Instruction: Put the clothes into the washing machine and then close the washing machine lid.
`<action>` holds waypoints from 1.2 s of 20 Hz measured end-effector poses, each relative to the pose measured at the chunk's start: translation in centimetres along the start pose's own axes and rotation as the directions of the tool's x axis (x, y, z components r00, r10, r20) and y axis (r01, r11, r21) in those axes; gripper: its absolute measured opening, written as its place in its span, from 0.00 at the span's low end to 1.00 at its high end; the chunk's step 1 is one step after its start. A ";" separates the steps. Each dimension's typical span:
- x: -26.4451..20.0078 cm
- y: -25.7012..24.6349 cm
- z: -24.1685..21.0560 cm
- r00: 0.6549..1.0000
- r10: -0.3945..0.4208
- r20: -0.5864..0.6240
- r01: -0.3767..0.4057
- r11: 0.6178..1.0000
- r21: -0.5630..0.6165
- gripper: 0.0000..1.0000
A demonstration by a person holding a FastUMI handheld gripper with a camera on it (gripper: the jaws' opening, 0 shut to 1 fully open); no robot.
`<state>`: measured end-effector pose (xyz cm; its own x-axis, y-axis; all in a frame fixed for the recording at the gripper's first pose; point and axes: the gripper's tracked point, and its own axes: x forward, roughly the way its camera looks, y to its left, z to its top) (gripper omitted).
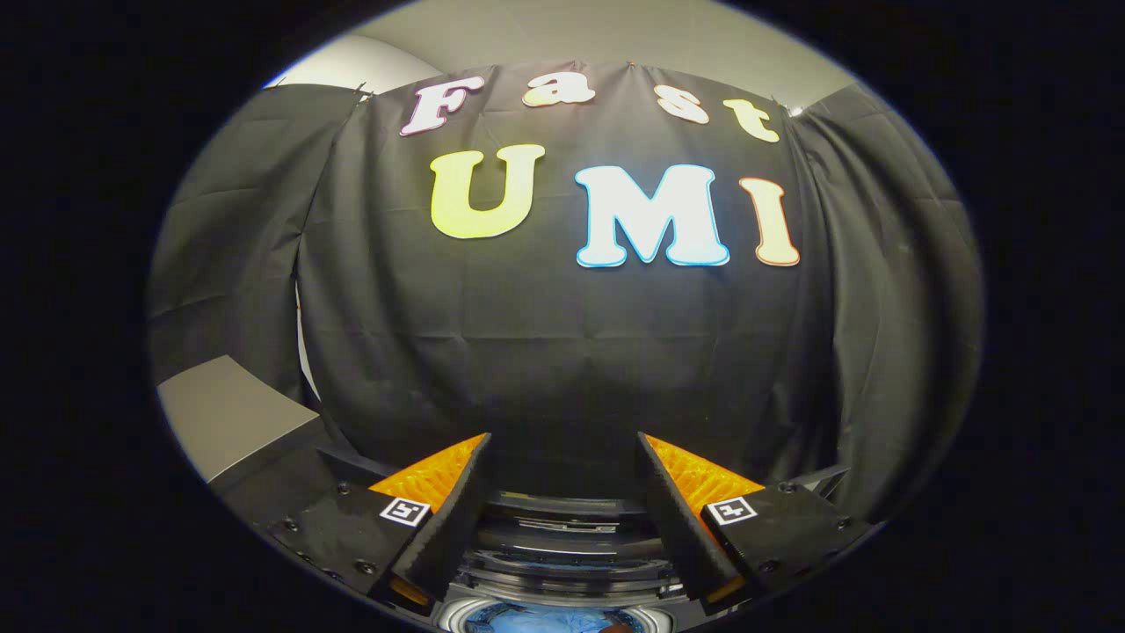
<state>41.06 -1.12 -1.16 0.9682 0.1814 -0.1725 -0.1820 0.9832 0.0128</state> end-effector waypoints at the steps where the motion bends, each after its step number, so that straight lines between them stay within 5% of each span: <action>1: -0.2 0.0 0.4 1.000 0.004 0.030 -0.005 1.000 0.027 0.98; 7: -2.2 0.3 0.0 0.994 0.014 0.108 -0.015 1.000 0.008 0.98; 24: -8.5 0.8 -2.1 0.997 -0.013 0.082 0.013 1.000 -0.005 0.98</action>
<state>32.30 -1.94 -1.70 0.9813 0.1696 -0.0909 -0.1698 0.9855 0.0053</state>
